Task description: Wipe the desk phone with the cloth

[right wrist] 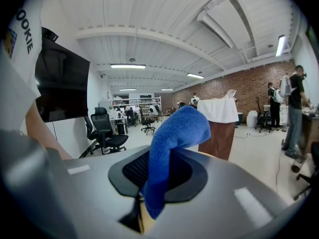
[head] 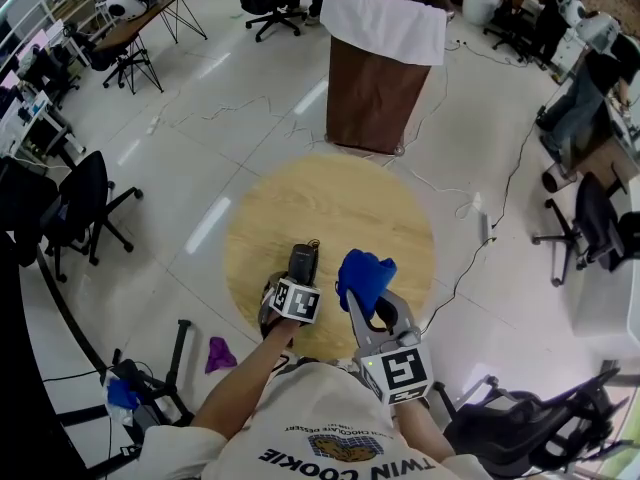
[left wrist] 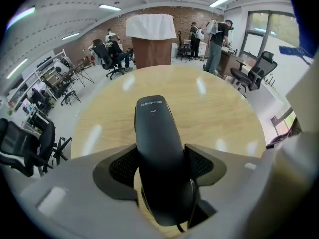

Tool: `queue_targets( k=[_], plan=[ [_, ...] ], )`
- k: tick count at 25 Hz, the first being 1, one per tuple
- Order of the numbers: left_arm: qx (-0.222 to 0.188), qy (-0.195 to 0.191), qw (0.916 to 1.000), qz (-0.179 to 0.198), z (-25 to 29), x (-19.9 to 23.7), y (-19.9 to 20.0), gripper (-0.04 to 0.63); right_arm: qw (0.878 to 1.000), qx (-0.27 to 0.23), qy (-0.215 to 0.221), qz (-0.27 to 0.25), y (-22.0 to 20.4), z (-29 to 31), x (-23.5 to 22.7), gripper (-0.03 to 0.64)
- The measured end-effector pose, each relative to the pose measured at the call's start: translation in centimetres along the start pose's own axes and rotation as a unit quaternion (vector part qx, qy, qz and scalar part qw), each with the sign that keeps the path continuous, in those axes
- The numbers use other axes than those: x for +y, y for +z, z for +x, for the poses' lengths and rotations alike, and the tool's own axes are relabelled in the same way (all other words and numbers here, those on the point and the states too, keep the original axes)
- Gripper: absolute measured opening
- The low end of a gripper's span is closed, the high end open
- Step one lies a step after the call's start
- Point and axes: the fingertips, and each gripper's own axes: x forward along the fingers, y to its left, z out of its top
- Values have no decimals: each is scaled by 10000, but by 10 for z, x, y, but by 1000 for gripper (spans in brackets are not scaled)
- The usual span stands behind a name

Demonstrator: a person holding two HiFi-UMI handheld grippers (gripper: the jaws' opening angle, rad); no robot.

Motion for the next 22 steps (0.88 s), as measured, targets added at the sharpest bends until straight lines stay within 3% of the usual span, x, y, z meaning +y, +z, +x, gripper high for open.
queue_targets(
  k=[14, 22],
  plan=[
    [-382, -392, 9980, -306, 2, 3, 5, 270, 10000, 24, 37, 21, -4, -3, 3, 58],
    [-523, -520, 9970, -233, -5, 3, 4, 264, 10000, 9, -8, 26, -4, -7, 5, 58]
  ],
)
